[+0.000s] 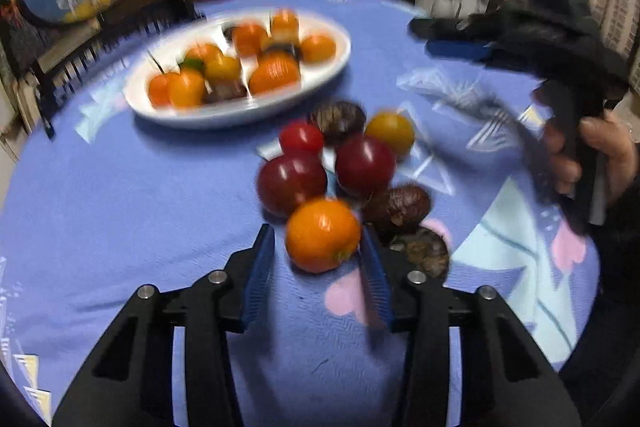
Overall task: Organize fruits
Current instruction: 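Grasp a mandarin with the left tool while the right tool grasps a dark dried fruit, carry to plate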
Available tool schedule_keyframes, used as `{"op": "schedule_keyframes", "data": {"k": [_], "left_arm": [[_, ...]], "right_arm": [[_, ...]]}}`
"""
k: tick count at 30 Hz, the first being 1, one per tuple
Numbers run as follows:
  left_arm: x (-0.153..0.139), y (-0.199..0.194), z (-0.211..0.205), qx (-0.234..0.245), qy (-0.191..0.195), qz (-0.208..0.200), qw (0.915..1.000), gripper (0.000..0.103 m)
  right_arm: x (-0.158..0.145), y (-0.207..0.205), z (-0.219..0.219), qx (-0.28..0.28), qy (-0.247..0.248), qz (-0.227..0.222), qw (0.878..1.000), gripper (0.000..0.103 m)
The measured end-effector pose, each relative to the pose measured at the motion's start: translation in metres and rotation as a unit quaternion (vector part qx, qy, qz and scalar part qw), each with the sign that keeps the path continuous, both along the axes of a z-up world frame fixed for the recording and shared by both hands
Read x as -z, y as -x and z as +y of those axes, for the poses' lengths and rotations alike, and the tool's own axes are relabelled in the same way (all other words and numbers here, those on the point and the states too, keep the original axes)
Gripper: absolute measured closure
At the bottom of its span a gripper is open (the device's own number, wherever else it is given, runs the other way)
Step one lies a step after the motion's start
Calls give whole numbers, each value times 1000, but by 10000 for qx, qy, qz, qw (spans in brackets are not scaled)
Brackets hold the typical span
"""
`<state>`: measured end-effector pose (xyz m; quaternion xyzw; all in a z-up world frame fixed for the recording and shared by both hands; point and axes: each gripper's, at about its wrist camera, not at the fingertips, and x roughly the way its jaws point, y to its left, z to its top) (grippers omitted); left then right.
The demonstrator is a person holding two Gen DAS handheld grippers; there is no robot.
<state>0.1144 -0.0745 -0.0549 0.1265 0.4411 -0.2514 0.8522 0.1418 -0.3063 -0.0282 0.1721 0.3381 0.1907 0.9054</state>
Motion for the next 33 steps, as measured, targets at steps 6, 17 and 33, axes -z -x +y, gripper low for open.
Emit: {"op": "schedule_keyframes", "data": {"k": [6, 17, 33], "left_arm": [[-4, -5, 13, -289, 317, 71, 9991, 69], [-27, -1, 53, -805, 1292, -299, 9879, 69], [-33, 3, 57, -780, 1420, -434, 9858, 69]], "right_arm": [[6, 21, 21, -569, 72, 133, 9983, 37], [21, 48, 85, -1474, 594, 684, 9849, 28], [5, 47, 77, -1424, 472, 611, 9868, 64]]}}
